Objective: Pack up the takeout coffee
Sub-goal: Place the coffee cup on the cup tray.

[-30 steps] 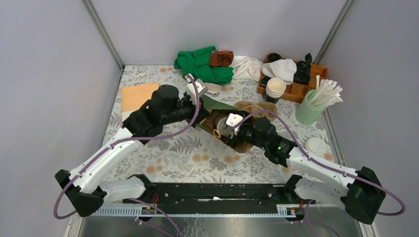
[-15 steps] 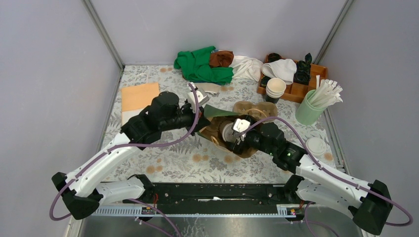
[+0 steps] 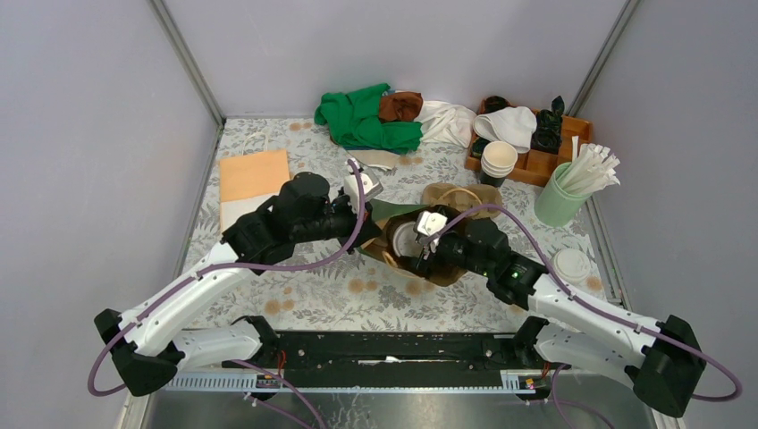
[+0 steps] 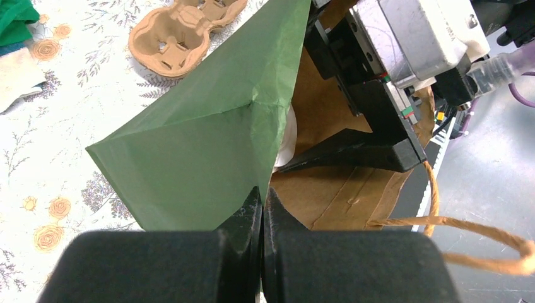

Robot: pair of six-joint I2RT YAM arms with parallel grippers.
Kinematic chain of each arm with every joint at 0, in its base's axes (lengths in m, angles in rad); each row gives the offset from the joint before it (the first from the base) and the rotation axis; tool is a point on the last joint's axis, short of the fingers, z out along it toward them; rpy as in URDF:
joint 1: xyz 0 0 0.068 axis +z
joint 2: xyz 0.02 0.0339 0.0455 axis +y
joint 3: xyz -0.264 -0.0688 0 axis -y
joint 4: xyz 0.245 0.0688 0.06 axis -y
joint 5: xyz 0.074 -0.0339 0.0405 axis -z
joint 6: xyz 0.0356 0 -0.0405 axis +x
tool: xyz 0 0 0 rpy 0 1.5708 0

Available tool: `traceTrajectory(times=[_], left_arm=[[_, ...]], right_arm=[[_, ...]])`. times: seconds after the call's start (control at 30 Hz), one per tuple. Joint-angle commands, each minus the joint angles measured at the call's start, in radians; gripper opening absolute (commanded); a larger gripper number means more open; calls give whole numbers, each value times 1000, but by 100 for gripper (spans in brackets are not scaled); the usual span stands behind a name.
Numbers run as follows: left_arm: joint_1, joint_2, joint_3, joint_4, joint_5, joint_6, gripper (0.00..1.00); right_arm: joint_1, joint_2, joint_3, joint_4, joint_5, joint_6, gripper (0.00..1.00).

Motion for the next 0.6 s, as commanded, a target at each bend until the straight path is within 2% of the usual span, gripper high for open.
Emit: traceTrajectory(times=[0.0,0.13,0.37,0.57], left_arm=[[-9,-15,-8,47,0,-3,0],[-11,-7,-13,64,-15,-26,0],[-10,-23,-64,149,-244,-196,0],[-10,-22,-94,199,-242,-274,0]], right_arm=[[8,36,41,156,-68,20,84],[10,79,39,219,-91,-2,84],[20,114,51,238,-107,-34,84],[20,126,51,238,-108,-48,85]])
